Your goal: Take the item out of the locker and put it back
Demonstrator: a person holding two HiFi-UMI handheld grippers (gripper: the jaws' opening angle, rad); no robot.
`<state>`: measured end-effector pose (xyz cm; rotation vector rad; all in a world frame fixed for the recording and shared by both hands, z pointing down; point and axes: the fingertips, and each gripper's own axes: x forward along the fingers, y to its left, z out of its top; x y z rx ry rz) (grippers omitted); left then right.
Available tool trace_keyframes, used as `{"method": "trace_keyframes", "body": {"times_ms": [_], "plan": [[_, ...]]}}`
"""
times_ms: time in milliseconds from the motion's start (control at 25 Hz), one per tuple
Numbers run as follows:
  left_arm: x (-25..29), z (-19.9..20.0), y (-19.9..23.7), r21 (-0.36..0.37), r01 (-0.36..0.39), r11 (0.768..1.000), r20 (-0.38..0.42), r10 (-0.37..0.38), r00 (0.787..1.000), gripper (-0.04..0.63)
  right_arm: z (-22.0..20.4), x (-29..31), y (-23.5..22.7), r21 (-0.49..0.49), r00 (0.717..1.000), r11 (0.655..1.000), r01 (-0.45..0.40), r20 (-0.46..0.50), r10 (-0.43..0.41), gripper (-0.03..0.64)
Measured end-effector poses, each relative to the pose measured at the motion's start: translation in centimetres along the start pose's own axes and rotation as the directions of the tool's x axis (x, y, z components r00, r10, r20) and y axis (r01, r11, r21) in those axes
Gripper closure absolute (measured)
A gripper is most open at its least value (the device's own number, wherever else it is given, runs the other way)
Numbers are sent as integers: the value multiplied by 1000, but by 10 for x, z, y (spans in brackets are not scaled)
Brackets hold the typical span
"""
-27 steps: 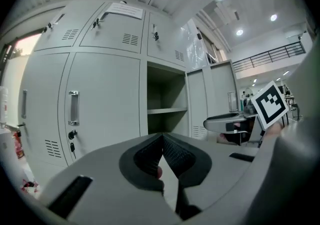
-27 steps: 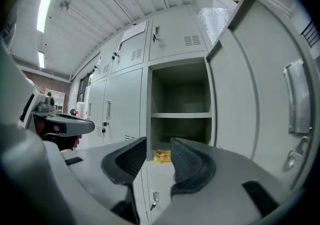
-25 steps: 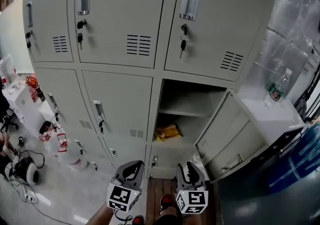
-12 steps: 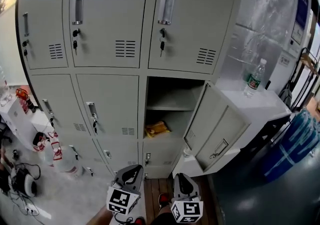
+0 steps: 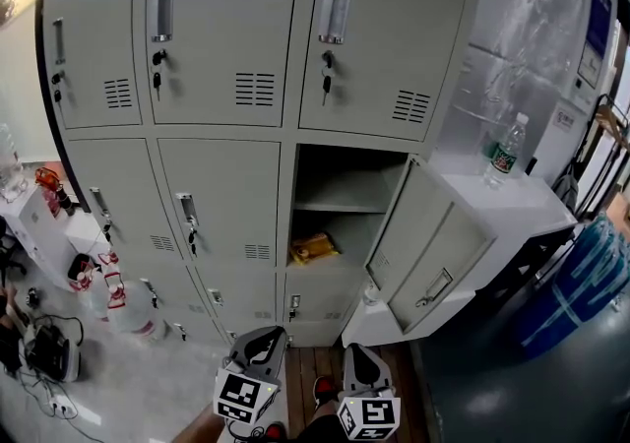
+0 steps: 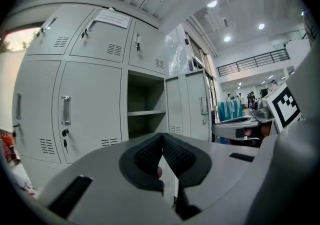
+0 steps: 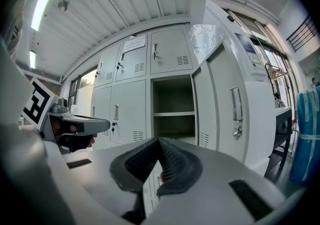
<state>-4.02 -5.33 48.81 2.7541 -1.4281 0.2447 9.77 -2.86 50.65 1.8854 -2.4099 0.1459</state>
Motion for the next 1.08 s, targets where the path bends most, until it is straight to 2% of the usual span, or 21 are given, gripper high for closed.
{"method": "trace_keyframes", "body": {"times_ms": [1080], "plan": [[1, -7, 6, -8, -27, 1000, -14, 27, 1000, 574, -2, 8, 6, -11, 999, 999, -35, -6, 35, 600]]}}
